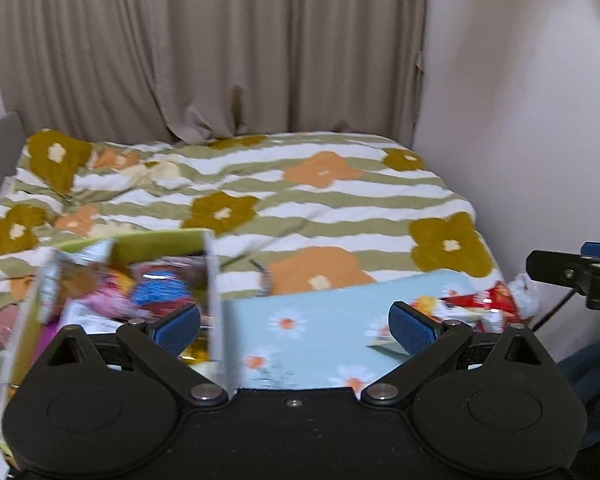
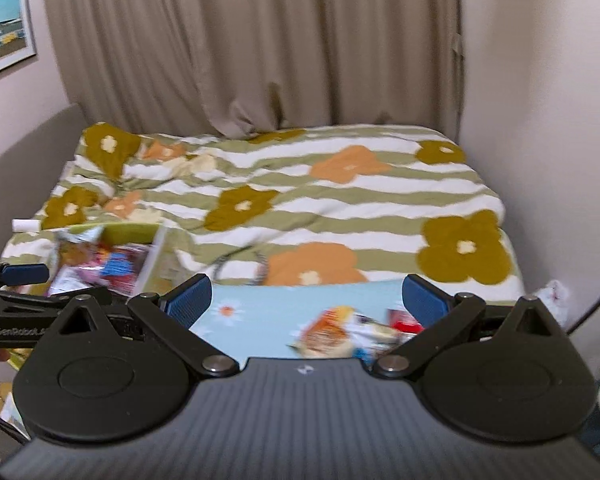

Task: Organize snacks
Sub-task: 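Move both tools back to the mat and grasp the last bags, then carry the orange fries bag left and red chocolate bag right into the box, release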

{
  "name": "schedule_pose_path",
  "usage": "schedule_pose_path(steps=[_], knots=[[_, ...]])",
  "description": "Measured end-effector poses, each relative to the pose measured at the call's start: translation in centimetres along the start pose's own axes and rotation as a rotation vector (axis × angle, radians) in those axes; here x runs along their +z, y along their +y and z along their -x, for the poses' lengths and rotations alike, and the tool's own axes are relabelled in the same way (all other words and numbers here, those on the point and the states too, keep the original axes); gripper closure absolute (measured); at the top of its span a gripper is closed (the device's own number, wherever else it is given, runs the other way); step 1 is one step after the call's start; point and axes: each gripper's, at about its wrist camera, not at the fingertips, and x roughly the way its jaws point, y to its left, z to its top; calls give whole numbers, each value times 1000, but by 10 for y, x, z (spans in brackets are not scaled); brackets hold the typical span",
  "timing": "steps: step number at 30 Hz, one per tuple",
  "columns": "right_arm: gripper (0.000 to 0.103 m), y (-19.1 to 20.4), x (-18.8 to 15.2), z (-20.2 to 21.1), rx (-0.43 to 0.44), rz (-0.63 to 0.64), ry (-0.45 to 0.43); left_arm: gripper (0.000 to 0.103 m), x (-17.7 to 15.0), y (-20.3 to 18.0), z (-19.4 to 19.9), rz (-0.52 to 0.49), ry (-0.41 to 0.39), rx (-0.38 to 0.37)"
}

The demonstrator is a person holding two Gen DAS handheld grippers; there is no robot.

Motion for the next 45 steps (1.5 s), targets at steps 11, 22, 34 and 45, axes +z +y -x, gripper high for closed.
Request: schedule_pose_path(steps=[11,22,34,45], knots=[[0,-102,-21,-72,-36,-64,117,1,-13,-98,-99,-204,56,-116],[0,-149,-43,-148,-5,-206,227,1,-37,-148,-194,-525,149,-245],[0,-157,-55,-184,26,-279,277,20,-44,-149,-245,-509,258,-354],[0,-150,-61,-192,39,-277,304,30,-53,-131,-227,-427,262,-273]])
